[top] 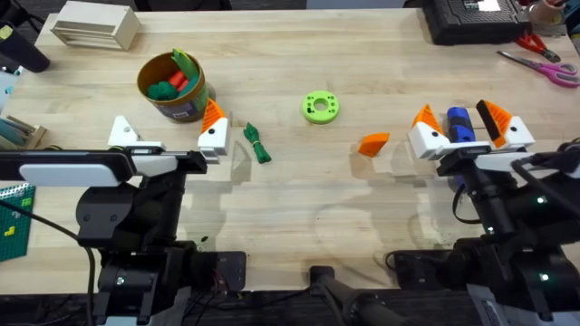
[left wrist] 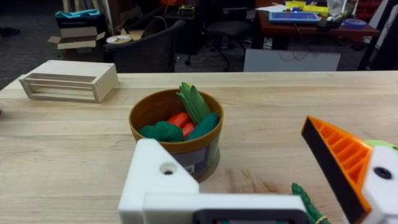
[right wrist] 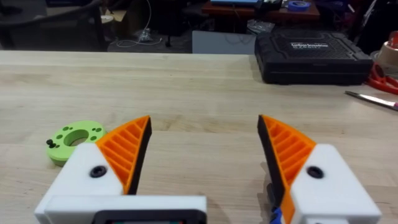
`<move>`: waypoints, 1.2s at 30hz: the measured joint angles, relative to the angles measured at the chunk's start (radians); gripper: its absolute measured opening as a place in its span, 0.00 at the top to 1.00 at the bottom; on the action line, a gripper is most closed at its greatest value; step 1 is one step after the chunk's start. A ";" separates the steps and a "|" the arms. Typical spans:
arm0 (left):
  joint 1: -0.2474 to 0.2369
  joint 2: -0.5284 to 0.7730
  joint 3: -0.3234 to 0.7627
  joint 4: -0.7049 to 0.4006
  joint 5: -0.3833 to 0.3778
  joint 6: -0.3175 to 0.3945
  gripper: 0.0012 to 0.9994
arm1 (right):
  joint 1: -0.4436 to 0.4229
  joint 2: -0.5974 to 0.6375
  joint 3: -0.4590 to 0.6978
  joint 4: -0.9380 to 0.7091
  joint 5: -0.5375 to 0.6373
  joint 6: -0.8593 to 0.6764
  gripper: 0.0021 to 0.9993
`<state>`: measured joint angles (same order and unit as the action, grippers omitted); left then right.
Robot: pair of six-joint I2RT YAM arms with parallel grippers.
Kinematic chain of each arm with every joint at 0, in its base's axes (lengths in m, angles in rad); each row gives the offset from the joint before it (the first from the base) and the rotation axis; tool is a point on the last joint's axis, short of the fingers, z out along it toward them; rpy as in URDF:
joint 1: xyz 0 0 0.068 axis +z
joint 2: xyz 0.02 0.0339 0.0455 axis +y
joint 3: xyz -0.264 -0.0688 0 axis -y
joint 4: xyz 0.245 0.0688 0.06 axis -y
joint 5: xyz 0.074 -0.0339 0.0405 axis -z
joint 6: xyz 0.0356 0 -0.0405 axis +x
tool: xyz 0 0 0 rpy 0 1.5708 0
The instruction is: Pick up the gripper from the table and insert it into the empty holder that is missing its gripper. Then pick up a screw, insert it into the mounting hole, and use the screwdriver to tighten it. Finally, clean up the table by picking up the vegetable and placing it into the bucket.
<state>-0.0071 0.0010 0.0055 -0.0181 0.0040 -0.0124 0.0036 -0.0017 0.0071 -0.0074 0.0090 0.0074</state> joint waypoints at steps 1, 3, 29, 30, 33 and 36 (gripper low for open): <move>0.000 0.000 0.000 0.000 0.000 0.000 0.01 | 0.000 0.000 0.000 -0.002 0.000 0.000 0.01; 0.000 0.000 0.000 0.000 0.000 0.000 0.01 | 0.000 0.000 0.000 -0.006 0.000 0.001 0.01; 0.000 0.658 0.976 -1.033 0.158 -0.032 0.13 | 0.000 0.391 0.775 -0.733 0.032 0.042 0.01; 0.000 0.662 0.976 -1.025 0.160 -0.033 0.28 | 0.000 0.391 0.775 -0.733 0.032 0.042 0.01; 0.000 0.667 0.976 -1.005 0.184 -0.008 0.85 | 0.000 0.391 0.775 -0.733 0.032 0.042 0.01; -0.001 0.667 0.976 -0.992 0.226 0.014 0.37 | 0.000 0.391 0.775 -0.733 0.032 0.042 0.01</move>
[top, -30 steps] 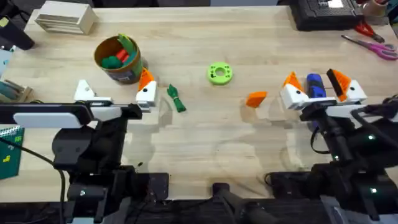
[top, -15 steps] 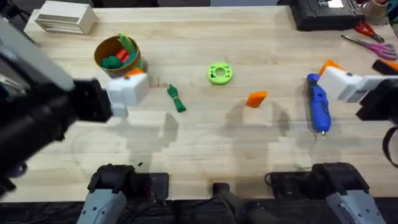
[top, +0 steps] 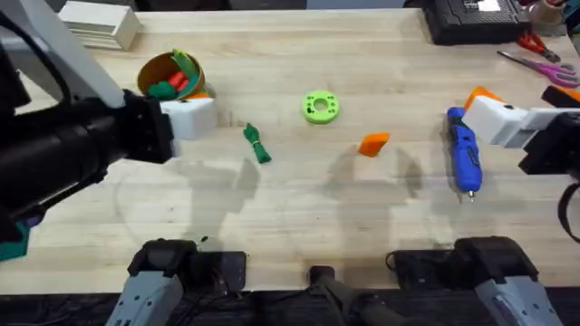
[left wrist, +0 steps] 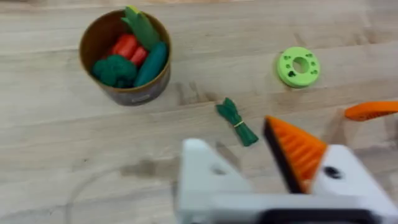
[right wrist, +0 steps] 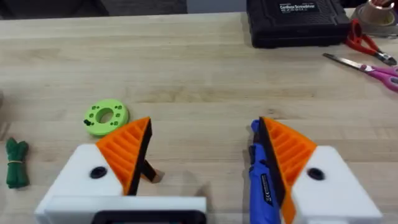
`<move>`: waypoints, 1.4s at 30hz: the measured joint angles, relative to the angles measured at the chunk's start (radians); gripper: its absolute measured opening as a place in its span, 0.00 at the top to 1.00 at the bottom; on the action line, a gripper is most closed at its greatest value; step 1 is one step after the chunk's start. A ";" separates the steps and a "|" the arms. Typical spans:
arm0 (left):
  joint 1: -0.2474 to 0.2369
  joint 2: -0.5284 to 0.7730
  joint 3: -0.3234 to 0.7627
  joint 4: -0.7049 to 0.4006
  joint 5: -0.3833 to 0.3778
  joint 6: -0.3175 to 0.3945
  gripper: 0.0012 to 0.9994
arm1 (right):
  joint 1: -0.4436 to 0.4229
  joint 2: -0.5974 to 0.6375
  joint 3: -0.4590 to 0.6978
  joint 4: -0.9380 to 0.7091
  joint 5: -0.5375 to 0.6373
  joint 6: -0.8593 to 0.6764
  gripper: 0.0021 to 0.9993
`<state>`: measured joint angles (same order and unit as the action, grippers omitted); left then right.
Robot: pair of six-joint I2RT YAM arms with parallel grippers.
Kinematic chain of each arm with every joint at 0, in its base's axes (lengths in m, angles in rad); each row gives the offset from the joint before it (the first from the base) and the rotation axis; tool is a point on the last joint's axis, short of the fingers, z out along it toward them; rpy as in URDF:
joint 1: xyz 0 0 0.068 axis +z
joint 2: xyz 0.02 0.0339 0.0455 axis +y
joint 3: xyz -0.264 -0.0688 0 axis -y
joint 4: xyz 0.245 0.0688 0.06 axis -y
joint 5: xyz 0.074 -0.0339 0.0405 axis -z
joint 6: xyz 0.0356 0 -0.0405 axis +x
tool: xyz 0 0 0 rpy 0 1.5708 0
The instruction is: Pick up the gripper from the table and insert it into the empty holder that is missing its gripper. Then pick up a screw, insert it into the mounting hole, and use the screwdriver to tighten it. Finally, clean up the table by picking up the vegetable and placing it into the bucket.
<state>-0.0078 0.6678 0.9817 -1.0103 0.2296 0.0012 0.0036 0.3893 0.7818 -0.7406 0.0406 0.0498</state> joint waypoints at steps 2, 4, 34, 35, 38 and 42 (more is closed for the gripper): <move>0.000 0.000 0.000 0.038 0.048 0.007 0.02 | 0.000 0.000 0.000 0.000 0.000 0.000 0.01; 0.000 0.000 0.000 0.061 0.063 0.007 0.01 | 0.000 0.000 0.000 0.000 0.000 0.000 0.01; -0.240 -0.405 -0.672 1.014 0.159 -0.041 0.01 | 0.000 0.000 0.000 0.000 0.000 0.000 0.01; -0.245 -0.432 -0.705 1.041 0.160 -0.040 0.01 | 0.000 0.000 0.000 0.000 0.000 0.000 0.01; -0.250 -0.504 -0.776 1.075 0.163 -0.038 0.01 | 0.000 0.000 0.000 0.000 0.000 0.000 0.01; -0.250 -0.583 -0.826 1.075 0.163 -0.038 0.01 | 0.000 0.000 0.000 0.000 0.000 0.000 0.01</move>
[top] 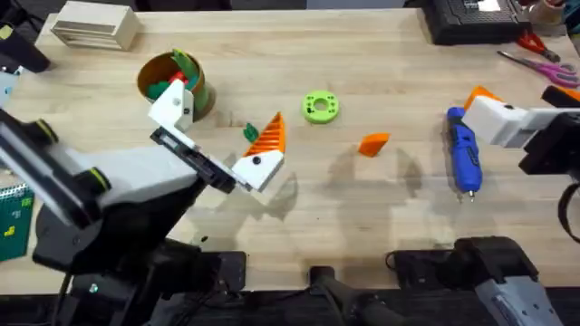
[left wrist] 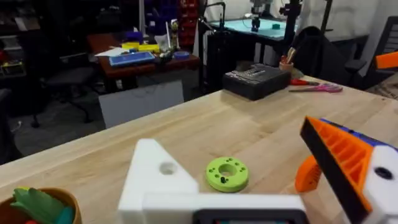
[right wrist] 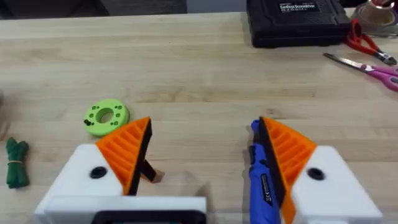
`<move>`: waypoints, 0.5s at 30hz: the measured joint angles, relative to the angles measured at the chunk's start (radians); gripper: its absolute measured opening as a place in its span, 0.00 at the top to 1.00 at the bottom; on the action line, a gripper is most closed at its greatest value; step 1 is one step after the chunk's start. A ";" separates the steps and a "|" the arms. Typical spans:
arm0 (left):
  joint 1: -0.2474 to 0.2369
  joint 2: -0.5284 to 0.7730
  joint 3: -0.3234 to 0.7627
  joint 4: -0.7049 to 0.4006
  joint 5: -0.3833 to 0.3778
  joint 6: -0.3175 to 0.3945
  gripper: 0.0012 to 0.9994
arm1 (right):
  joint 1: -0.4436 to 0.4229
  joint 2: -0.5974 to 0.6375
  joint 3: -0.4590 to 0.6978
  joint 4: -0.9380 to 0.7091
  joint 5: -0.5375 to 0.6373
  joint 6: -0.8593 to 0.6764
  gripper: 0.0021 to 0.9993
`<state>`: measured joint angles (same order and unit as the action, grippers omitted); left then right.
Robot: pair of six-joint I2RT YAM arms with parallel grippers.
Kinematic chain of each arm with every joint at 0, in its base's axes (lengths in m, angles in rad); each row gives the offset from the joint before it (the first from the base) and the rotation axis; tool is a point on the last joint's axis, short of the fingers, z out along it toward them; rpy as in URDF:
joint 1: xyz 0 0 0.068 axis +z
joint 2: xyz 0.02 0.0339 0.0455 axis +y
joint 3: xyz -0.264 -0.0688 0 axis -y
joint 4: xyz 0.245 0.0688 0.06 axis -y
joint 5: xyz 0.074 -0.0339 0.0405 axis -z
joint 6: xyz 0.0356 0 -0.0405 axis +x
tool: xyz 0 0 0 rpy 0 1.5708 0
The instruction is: Pick up the gripper from the table and insert it into the empty holder that is missing its gripper. Then pick up a screw, insert it into the mounting hole, and use the screwdriver to tighten it. Finally, clean up the table by picking up the vegetable and placing it into the bucket.
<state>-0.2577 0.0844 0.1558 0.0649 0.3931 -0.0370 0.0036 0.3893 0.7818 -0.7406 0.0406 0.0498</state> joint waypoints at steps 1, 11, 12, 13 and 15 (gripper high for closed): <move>0.000 -0.017 -0.006 -0.001 0.000 0.000 0.01 | 0.000 0.000 0.000 0.000 0.000 0.000 0.01; 0.000 -0.081 -0.129 0.116 -0.023 0.001 0.01 | 0.000 0.000 0.000 0.000 0.000 0.000 0.01; 0.000 -0.081 -0.136 0.117 -0.023 0.001 0.01 | 0.000 0.000 0.000 0.000 0.000 0.000 0.01; 0.000 -0.081 -0.141 0.113 -0.023 0.000 0.01 | 0.000 0.000 0.000 0.000 0.000 0.000 0.01; -0.002 -0.081 -0.146 0.110 -0.023 0.001 0.01 | 0.000 0.000 0.000 0.000 0.000 0.000 0.01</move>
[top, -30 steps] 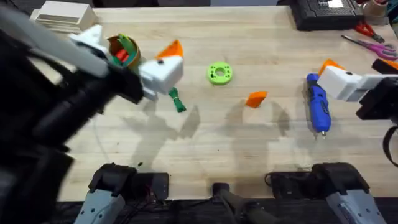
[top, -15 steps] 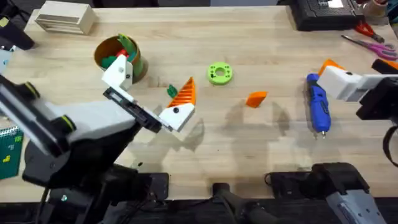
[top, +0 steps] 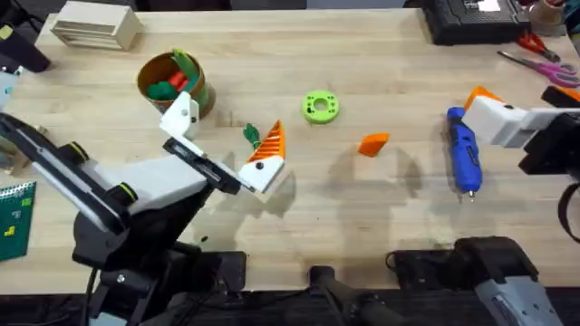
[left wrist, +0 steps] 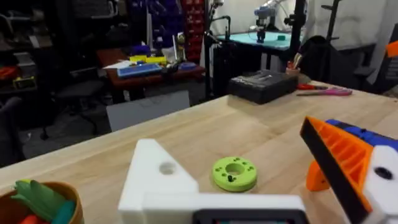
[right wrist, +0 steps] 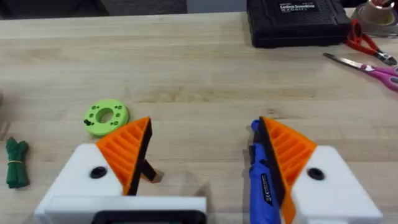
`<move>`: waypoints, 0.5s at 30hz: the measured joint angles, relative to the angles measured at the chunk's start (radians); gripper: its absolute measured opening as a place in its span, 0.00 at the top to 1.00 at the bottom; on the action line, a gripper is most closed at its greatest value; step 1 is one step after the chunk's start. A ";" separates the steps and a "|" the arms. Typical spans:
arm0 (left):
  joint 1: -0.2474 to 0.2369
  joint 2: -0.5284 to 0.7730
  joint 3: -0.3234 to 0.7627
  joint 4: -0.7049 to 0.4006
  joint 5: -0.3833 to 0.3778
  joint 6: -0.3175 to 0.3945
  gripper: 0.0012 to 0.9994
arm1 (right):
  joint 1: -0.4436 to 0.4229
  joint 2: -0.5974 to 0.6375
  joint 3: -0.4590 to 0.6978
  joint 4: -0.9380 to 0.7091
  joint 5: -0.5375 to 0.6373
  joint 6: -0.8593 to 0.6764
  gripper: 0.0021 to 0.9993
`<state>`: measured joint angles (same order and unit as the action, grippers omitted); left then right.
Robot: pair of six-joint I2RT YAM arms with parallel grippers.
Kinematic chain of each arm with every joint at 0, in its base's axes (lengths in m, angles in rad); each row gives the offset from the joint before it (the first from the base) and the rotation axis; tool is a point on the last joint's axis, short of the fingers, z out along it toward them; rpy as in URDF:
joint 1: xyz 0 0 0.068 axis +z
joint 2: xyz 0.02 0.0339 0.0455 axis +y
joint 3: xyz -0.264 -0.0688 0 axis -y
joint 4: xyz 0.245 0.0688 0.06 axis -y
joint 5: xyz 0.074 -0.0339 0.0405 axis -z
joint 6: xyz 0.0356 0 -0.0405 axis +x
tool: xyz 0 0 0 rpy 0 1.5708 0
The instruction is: Pick up the gripper from the table and insert it into the empty holder that is missing its gripper. Then pick up a screw, insert it into the mounting hole, and use the screwdriver to tighten it. Finally, clean up the table by picking up the vegetable and placing it into the bucket.
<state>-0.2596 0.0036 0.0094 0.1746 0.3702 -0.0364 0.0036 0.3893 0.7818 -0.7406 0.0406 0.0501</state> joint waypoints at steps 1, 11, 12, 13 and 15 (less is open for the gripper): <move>0.000 0.000 0.000 -0.001 0.000 0.000 0.01 | 0.000 0.000 0.000 0.000 0.000 0.000 0.01; 0.000 0.002 -0.002 -0.226 0.072 0.002 0.01 | 0.000 0.000 0.000 0.000 0.000 0.001 0.01; 0.000 0.006 -0.001 -0.229 0.080 0.002 0.01 | 0.000 0.000 0.000 0.000 0.000 0.002 0.01; 0.000 0.006 -0.001 -0.230 0.087 0.002 0.01 | 0.000 0.000 0.000 0.000 0.000 0.003 0.01; 0.000 0.005 -0.001 -0.230 0.090 0.003 0.01 | 0.000 0.000 0.000 0.000 0.000 0.003 0.01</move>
<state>-0.2596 0.0090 0.0082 -0.0559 0.4606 -0.0338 0.0036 0.3893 0.7818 -0.7406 0.0406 0.0528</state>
